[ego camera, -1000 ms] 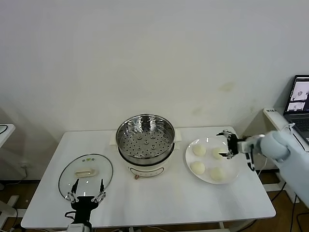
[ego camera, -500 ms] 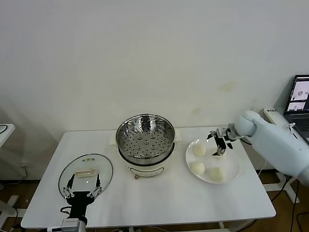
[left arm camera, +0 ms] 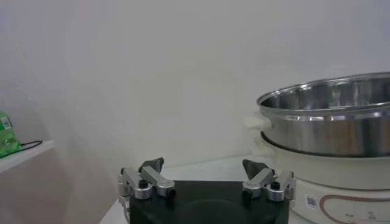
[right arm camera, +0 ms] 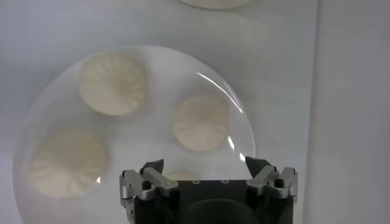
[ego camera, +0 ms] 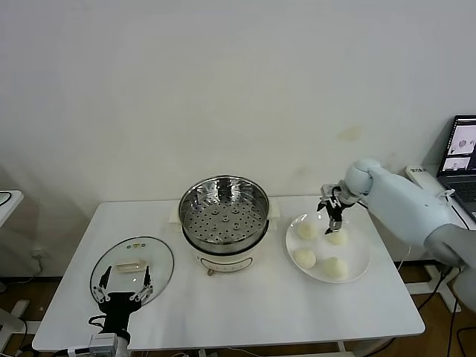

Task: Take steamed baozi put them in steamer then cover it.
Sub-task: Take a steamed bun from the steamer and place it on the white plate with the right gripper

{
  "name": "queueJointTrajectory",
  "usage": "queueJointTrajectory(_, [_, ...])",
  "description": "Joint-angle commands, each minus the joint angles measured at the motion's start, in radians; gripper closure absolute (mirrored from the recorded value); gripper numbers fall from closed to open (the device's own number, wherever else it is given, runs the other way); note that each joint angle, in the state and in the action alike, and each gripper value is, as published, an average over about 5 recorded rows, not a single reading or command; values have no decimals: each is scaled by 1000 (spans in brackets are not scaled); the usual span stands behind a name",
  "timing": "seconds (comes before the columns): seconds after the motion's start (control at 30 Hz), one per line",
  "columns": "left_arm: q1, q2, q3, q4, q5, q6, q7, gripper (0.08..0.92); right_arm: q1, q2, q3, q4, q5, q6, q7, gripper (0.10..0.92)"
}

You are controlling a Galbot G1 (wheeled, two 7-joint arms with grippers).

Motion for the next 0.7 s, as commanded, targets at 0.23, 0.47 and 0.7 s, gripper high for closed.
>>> queueJointTrajectory(0.23, [0, 10, -12, -3, -17, 1, 2, 177, -26, 136, 26, -166, -44, 10, -3, 202])
queueJointTrajectory(0.47, [1, 16, -18, -14, -29, 2, 3, 177, -33, 163, 32, -198, -71, 13, -2, 203])
queueJointTrajectory(0.7, [4, 20, -22, -17, -36, 1, 4, 177, -43, 184, 59, -234, -94, 19, 2, 203])
